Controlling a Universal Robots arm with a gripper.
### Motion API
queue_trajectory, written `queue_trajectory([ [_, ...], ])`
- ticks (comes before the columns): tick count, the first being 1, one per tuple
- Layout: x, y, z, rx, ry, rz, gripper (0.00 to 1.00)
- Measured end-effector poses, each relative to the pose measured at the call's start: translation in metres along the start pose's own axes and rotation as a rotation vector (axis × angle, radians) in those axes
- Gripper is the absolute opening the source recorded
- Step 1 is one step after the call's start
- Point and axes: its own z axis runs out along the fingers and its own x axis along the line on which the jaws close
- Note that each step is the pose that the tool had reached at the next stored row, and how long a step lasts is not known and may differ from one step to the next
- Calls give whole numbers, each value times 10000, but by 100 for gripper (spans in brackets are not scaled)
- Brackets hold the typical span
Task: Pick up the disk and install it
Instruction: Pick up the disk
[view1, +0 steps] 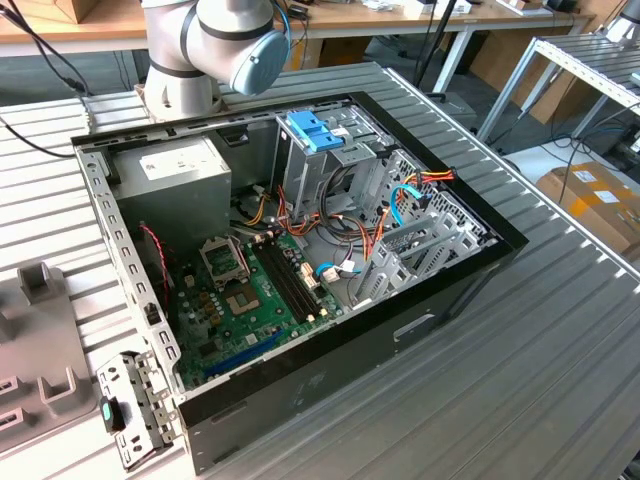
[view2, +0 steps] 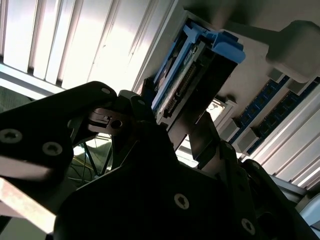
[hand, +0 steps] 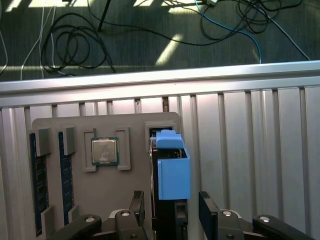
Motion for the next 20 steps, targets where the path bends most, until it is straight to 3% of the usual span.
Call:
queue_trajectory([
  [20,-1,-9,-13,1,-2,-85,55],
])
